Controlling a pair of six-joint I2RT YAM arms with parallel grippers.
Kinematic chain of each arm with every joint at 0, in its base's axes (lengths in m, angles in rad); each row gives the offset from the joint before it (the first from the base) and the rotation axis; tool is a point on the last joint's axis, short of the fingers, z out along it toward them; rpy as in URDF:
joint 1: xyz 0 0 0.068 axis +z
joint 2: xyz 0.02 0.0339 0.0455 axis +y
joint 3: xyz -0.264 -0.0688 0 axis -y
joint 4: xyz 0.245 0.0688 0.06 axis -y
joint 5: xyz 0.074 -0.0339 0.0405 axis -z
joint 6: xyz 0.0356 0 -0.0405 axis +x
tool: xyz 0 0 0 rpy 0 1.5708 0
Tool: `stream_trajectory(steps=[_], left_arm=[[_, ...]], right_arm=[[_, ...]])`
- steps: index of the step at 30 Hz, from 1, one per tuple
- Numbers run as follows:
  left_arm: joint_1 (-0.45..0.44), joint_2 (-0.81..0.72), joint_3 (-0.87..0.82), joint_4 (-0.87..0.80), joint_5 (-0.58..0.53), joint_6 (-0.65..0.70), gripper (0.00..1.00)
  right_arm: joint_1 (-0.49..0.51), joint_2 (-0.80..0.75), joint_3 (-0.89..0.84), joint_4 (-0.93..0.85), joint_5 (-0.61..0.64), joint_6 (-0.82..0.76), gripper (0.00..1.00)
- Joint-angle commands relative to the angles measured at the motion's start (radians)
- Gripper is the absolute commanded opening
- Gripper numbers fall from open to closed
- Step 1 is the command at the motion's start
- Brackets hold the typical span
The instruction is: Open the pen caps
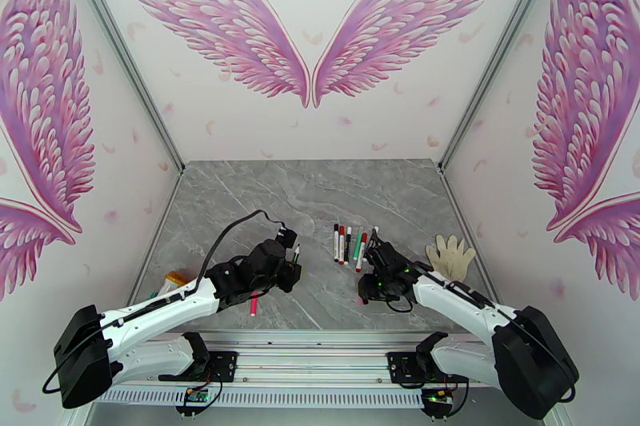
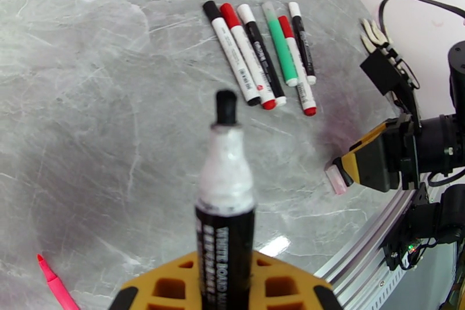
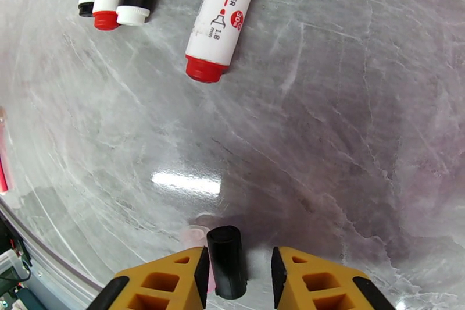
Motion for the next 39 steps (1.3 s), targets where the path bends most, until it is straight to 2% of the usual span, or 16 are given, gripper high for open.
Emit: stream_trajectory(steps=[1, 6, 11, 13, 20, 39], left_arm=[[0.009, 0.007, 0.015, -0.07, -0.091, -0.027, 0.05], [0.009, 0.018, -0.007, -0.12, -0.197, -0.087, 0.07], [0.015, 0.052, -0.024, -0.14, -0.238, -0.122, 0.08], [0.015, 0.07, -0.033, -0.147, -0.243, -0.142, 0.09], [0.015, 0.09, -0.092, -0.12, -0.245, -0.188, 0.11], [0.012, 0.172, -0.149, -0.19, -0.258, -0.338, 0.18]], right_arm=[[0.013, -0.036, 0.026, 0.016, -0.015, -0.007, 0.44], [0.034, -0.124, 0.028, 0.058, -0.059, -0.006, 0.57], [0.073, -0.239, 0.001, 0.147, -0.128, 0.032, 0.84], [0.095, -0.281, -0.003, 0.162, -0.137, 0.045, 1.0], [0.119, -0.382, 0.007, 0.186, -0.181, 0.07, 0.99], [0.126, -0.327, 0.036, 0.215, -0.216, 0.084, 0.99]])
